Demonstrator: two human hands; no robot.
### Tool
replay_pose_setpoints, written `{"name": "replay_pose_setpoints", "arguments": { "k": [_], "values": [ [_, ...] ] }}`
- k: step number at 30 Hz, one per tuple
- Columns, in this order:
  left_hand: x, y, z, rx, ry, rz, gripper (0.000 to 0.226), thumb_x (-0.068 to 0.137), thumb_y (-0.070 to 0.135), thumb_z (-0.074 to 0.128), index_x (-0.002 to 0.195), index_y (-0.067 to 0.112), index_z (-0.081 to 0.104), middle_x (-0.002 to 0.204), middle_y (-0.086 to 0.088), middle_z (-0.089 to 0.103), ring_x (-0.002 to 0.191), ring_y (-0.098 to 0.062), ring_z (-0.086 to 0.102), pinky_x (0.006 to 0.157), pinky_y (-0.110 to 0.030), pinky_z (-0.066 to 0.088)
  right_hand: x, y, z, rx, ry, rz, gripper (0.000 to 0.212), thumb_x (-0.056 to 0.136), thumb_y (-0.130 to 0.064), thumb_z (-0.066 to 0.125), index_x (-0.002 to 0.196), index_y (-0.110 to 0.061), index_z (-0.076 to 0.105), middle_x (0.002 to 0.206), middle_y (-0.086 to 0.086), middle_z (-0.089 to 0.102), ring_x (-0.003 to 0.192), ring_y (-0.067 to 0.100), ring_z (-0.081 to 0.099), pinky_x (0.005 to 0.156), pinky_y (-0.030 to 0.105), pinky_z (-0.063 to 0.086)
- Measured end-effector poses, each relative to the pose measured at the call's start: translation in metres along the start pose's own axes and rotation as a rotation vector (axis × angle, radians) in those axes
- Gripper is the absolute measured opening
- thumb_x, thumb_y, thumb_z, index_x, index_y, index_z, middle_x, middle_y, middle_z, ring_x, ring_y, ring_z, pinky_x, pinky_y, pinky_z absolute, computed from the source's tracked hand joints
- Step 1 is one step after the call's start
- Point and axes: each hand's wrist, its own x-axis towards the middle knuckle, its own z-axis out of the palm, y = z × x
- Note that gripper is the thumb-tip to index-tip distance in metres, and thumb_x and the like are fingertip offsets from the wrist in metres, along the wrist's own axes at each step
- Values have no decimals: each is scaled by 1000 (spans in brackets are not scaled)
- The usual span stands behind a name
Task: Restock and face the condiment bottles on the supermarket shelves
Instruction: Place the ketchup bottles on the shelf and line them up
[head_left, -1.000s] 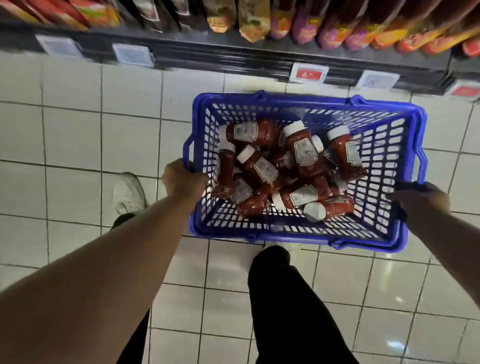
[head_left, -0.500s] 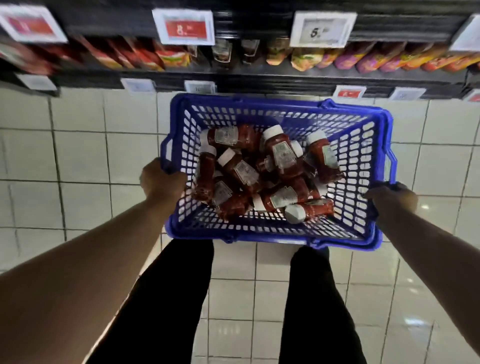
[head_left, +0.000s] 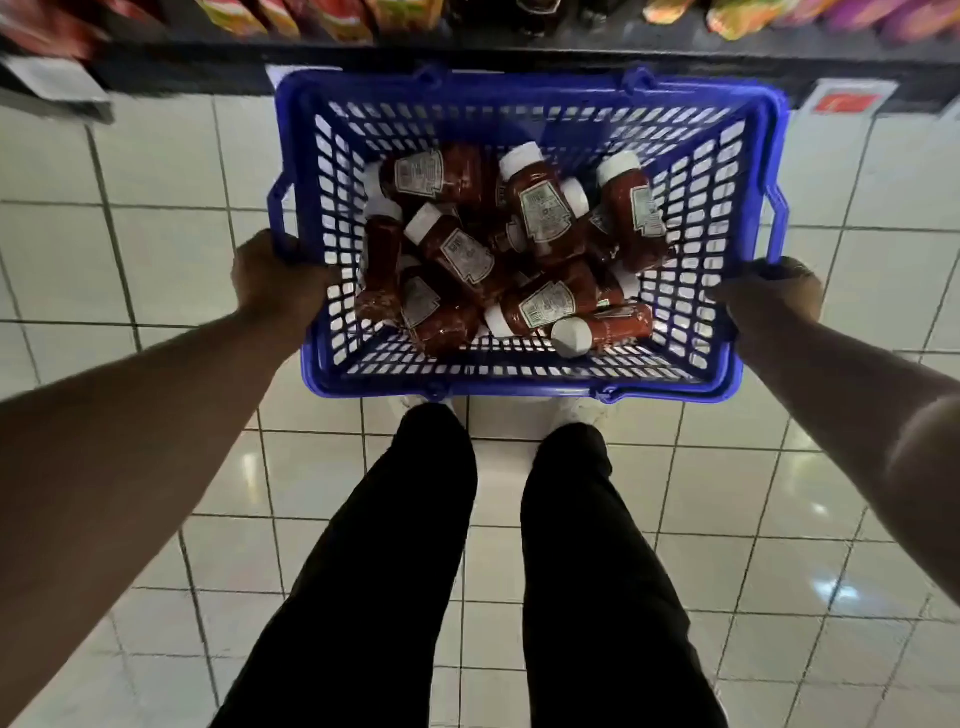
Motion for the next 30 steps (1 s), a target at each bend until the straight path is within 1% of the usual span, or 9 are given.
{"name": "replay_pose_setpoints", "arguments": {
  "k": [5, 10, 12, 14, 19, 22, 26, 28, 30],
  "values": [
    [-2, -22, 10, -6, -35, -22, 37, 54, 15, 88, 72, 26, 58, 74, 7, 68, 70, -19, 69, 54, -28, 55, 5, 8, 10, -83, 40, -1, 36, 44, -14, 81, 76, -24, 66, 79, -3, 73, 79, 24, 74, 74, 48, 64],
    [-9, -18, 5, 71, -81, -31, 40, 63, 28, 88, 87, 26, 57, 98, -3, 73, 86, -26, 70, 75, -41, 61, -9, -13, -2, -406, 0, -107, 57, 57, -35, 86, 104, -25, 56, 111, 7, 68, 99, 31, 70, 87, 47, 60],
    [-16, -9, 0, 86, 18, -16, 54, 65, 44, 82, 106, 26, 52, 108, 0, 66, 98, -24, 65, 82, -39, 56, -20, -31, -7, -525, 85, -217, 74, 56, -49, 86, 118, -24, 52, 126, 7, 56, 115, 30, 59, 96, 38, 50],
    [-24, 6, -4, 36, 189, 22, 63, 67, 59, 69, 116, 24, 49, 111, 2, 55, 106, -21, 56, 86, -33, 47, -31, -50, -10, -468, 156, -358, 74, 60, -53, 77, 123, -25, 51, 128, 6, 52, 117, 27, 54, 88, 27, 39],
    [-46, 41, 10, 87, 126, 210, 26, 80, 48, 56, 79, 22, 58, 72, 5, 59, 67, -12, 53, 61, -26, 35, -52, -74, 8, -424, -85, -550, 54, 69, -52, 74, 111, -26, 53, 110, 0, 67, 99, 20, 63, 74, 22, 39],
    [-65, 40, 46, 65, -67, 307, 38, 86, 45, 62, 61, 16, 62, 52, 9, 56, 48, 2, 51, 50, -21, 36, -58, -71, 32, -547, -239, -620, 60, 70, -59, 80, 113, -24, 59, 105, -4, 63, 88, 14, 59, 58, 18, 36],
    [-69, 17, 96, 234, -215, 8, 49, 82, 59, 68, 116, 24, 69, 91, 7, 66, 84, -13, 62, 70, -23, 38, -44, -63, 81, -687, -469, -653, 67, 68, -55, 87, 118, -21, 57, 110, -1, 65, 87, 12, 63, 56, 16, 41],
    [-64, 1, 116, 210, -126, -128, 72, 78, 54, 76, 136, 16, 56, 125, -6, 63, 108, -20, 58, 80, -30, 39, -35, -51, 114, -759, -551, -638, 89, 65, -56, 89, 136, -19, 50, 127, 5, 62, 110, 20, 64, 75, 29, 55],
    [-65, -6, 130, 255, -119, -162, 93, 74, 58, 78, 146, 12, 40, 144, -15, 48, 123, -27, 53, 92, -37, 44, -34, -40, 139, -820, -542, -627, 113, 62, -59, 89, 152, -16, 35, 148, 11, 48, 132, 30, 52, 101, 42, 52]
  ]
}}
